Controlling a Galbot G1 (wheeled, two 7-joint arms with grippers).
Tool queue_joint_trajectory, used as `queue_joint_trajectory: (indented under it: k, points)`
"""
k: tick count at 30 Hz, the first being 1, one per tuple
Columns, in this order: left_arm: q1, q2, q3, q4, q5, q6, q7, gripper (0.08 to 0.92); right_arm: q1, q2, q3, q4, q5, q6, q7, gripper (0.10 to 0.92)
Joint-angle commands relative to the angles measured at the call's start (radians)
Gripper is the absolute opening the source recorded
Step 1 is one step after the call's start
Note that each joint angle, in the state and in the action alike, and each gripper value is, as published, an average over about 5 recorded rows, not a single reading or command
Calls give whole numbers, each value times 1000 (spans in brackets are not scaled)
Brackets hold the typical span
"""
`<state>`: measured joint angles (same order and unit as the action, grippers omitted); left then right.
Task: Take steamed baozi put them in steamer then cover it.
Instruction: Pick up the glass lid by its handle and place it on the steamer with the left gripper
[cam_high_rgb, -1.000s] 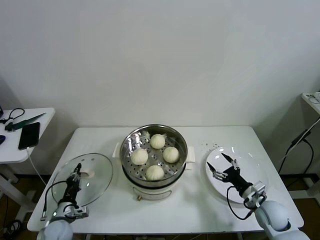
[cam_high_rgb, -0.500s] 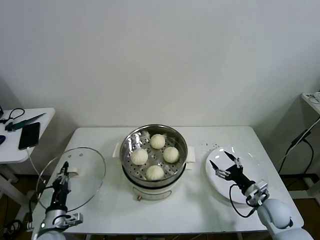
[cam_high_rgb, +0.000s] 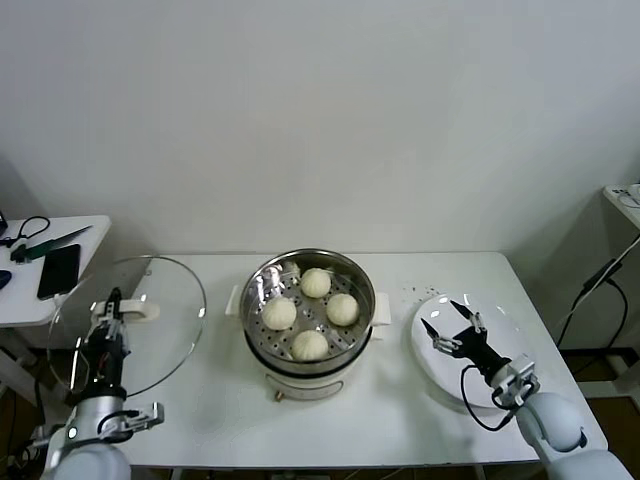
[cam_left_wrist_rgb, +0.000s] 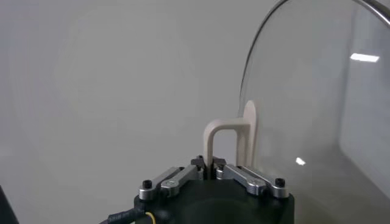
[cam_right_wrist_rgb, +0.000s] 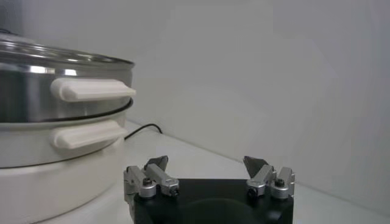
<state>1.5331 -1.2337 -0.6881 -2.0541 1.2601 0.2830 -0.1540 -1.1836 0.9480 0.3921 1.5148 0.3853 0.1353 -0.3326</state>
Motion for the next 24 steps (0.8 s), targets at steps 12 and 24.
queue_joint_trajectory:
  k: [12, 24]
  points:
    - [-454, 154, 622, -97, 131, 454, 420, 147, 45, 5, -32, -30, -24, 1, 33, 823]
    - [-532, -102, 765, 62, 293, 475, 497, 147, 18, 5, 17, -44, -22, 18, 34, 823]
